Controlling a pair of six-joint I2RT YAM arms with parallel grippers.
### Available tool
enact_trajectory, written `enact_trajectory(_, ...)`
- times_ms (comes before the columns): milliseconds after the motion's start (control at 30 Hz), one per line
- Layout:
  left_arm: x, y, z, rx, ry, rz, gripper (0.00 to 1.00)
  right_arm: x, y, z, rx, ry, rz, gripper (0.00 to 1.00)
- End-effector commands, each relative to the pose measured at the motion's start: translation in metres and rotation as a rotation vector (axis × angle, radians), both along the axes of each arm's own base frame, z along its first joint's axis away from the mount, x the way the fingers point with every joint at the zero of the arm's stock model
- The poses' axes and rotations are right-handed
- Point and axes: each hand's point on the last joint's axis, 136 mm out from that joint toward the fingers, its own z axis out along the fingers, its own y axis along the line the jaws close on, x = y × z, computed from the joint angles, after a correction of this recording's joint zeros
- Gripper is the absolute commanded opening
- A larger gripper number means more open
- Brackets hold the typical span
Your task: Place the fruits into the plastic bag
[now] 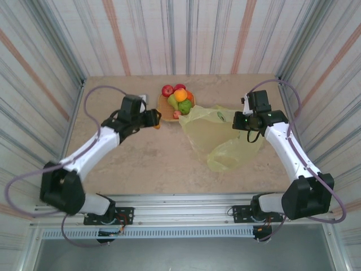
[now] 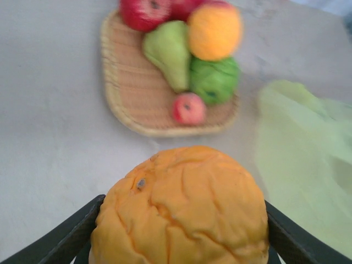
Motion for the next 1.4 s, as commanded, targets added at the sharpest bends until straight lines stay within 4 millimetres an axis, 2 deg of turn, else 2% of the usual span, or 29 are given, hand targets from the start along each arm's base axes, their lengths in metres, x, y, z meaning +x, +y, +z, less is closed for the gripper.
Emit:
enact_trajectory(0, -0.053, -0.011, -0.002, -0.004, -0.01, -0.075, 0.64, -0.004, 0.007, 0.002, 0.067, 0.06, -0.027, 0.0)
enact_trajectory(67, -0.088, -0.025, 0.001, -0.025, -0.033, -0.156, 0.62, -0.006, 0.008, 0.003, 0.087, 0.077, -0.039, 0.0)
enact_trajectory(167, -0.13, -0.051, 0.005, -0.063, -0.088, -0.298, 0.61, -0.006, 0.015, 0.004, 0.143, 0.09, -0.057, 0.0)
enact_trajectory(267, -0.154, -0.075, 0.002, -0.061, -0.129, -0.406, 0.6, -0.007, 0.022, 0.003, 0.205, 0.101, -0.075, 0.0)
enact_trajectory(367, -0.157, -0.098, -0.003, -0.029, -0.154, -0.473, 0.59, -0.009, 0.031, 0.002, 0.261, 0.106, -0.066, 0.0)
enact_trajectory(433, -0.146, -0.115, -0.006, 0.005, -0.175, -0.488, 0.59, -0.011, 0.037, 0.003, 0.289, 0.111, -0.049, 0.0)
enact_trajectory(600, -0.095, -0.14, -0.014, 0.147, -0.235, -0.441, 0.58, -0.021, 0.045, 0.008, 0.289, 0.124, 0.045, 0.0)
enact_trajectory(733, -0.061, -0.148, -0.027, 0.159, -0.2, -0.389, 0.57, -0.03, 0.047, 0.009, 0.253, 0.144, 0.129, 0.0)
enact_trajectory(867, -0.046, -0.166, -0.036, 0.149, -0.201, -0.409, 0.58, -0.032, 0.058, 0.012, 0.314, 0.13, 0.164, 0.0)
enact_trajectory(967, -0.038, -0.188, -0.043, 0.107, -0.18, -0.432, 0.59, -0.028, 0.077, 0.015, 0.435, 0.116, 0.169, 0.0)
enact_trajectory(1033, -0.035, -0.204, -0.047, 0.076, -0.183, -0.423, 0.6, -0.024, 0.082, 0.018, 0.494, 0.107, 0.141, 0.0)
enact_trajectory(1200, -0.019, -0.226, -0.059, 0.026, -0.191, -0.304, 0.64, -0.022, 0.085, 0.024, 0.578, 0.102, 0.091, 0.0)
enact_trajectory(1367, -0.008, -0.25, -0.073, 0.021, -0.221, -0.242, 0.68, -0.021, 0.084, 0.018, 0.623, 0.118, 0.061, 0.0)
